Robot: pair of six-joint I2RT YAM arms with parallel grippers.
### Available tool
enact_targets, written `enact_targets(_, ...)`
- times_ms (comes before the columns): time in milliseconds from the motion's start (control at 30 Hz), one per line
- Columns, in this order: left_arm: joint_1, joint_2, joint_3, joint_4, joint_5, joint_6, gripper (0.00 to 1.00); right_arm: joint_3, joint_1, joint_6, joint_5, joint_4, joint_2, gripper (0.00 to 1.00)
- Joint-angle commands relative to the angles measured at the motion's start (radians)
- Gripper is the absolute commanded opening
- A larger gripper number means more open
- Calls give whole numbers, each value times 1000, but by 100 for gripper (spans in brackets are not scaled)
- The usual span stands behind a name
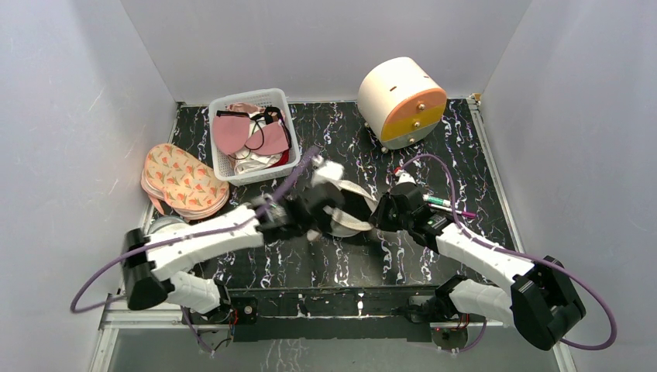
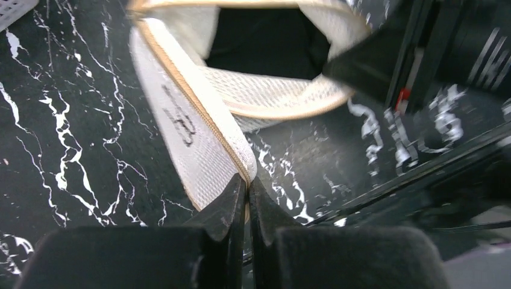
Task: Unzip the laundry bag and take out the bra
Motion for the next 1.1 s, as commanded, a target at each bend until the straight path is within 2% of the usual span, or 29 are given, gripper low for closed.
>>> enact_targets(0, 230, -159, 15, 27, 445, 35, 0, 70, -11, -87, 75, -41, -9, 12)
enact_targets(133, 403, -199, -2, 77, 747, -8, 0, 94, -35, -132, 86, -76, -18, 14)
enact_targets(200, 517, -221, -56, 164, 955, -74, 0, 115, -50, -167, 81, -96, -17, 16)
enact_targets(333, 759, -287, -325, 518, 1387, -331, 0, 170, -85, -243, 64, -145, 34, 18)
enact_targets(400, 847, -339, -505, 765, 1499, -536, 0, 179, -101, -257, 53, -153, 47, 18)
enact_targets(433, 877, -360, -561, 805, 1510, -590, 0, 181, -107, -261, 46, -151, 50, 19)
enact_targets(467, 911, -385, -584, 733, 1496, -541, 0, 186, -113, -264, 30, -144, 57, 18)
enact_targets(500, 942, -374, -523, 430, 1380, -298, 0, 192, -114, -268, 1, -137, 73, 19)
enact_targets(567, 945, -333, -474, 262, 1241, -148, 0, 204, -114, -276, -51, -137, 95, 21)
enact_targets(633, 946, -285, -416, 138, 1071, -30, 11, 224, -114, -287, -84, -150, 117, 23)
enact_targets(667, 946, -269, -369, 85, 947, 28, 25, 233, -113, -288, -93, -153, 124, 25)
enact_targets(733, 945, -254, -291, 28, 728, 119, 38, 242, -110, -287, -99, -158, 121, 28)
enact_targets(800, 938, -234, -238, -10, 629, 165, 46, 247, -108, -284, -96, -163, 112, 31)
enact_targets(833, 929, -233, -221, -16, 601, 179, 53, 250, -106, -282, -89, -167, 108, 34)
enact_targets(867, 917, -236, -210, -18, 587, 185, 68, 253, -103, -282, -77, -172, 102, 37)
enact_targets(900, 900, -241, -203, -16, 586, 188, 74, 259, -102, -282, -64, -176, 98, 41)
enact_targets(967, 847, -256, -195, -3, 585, 186, 83, 269, -100, -288, -48, -181, 96, 47)
enact_targets(1067, 720, -265, -189, 46, 594, 178, 89, 295, -100, -296, -49, -194, 108, 53)
